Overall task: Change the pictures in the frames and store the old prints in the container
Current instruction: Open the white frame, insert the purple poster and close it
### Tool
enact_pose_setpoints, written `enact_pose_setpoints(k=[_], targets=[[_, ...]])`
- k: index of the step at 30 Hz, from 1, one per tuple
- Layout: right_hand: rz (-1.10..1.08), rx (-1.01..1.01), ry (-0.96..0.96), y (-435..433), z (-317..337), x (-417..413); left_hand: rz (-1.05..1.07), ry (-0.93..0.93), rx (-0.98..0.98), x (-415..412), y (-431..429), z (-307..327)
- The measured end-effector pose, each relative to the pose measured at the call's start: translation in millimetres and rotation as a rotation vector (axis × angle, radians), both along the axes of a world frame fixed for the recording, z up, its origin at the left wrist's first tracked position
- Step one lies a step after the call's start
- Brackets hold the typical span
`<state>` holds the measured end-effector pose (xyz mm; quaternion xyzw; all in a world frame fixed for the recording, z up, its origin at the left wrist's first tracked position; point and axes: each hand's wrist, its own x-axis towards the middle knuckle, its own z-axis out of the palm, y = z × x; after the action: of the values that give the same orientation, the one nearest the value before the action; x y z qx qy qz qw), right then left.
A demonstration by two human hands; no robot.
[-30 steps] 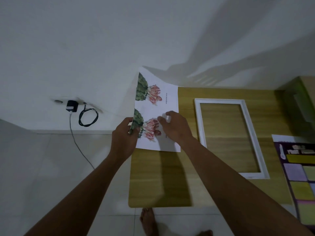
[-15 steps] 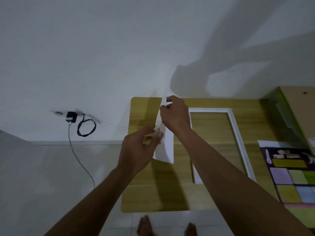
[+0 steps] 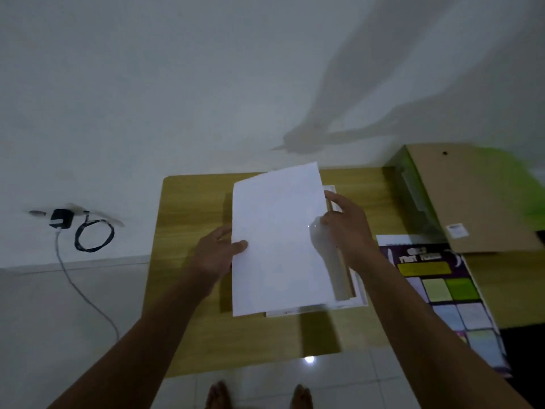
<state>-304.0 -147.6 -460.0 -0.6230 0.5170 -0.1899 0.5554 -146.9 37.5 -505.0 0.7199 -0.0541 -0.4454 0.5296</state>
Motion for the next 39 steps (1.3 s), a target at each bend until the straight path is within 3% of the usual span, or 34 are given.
enact_pose_setpoints(k=[8,12,19,23,26,39], targets=[[0.152,-0.139,0.267,-44,-67,-50,-0.072,-0.544,0.177,-53,-45,-30],[0.218,-0.263,0.369,-58,-82,-52,-0.119,-0.695,0.221,-62,-62,-39],[0.569,-0.528,0.564,-63,-92,-64,-0.349,-1.097,0.443,-68,-66,-48],[0.82,-0.619,0.56,-60,-99,-69,-0.608,-1.09,0.45,-63,-63,-55],[0.88,-0.65,0.592,-64,-103,-71,-0.792,-1.086,0.483,-60,-64,-58],[0.878,-0.561,0.536,-74,-108,-69,-0.758,-1.095,0.436,-59,-64,-65]])
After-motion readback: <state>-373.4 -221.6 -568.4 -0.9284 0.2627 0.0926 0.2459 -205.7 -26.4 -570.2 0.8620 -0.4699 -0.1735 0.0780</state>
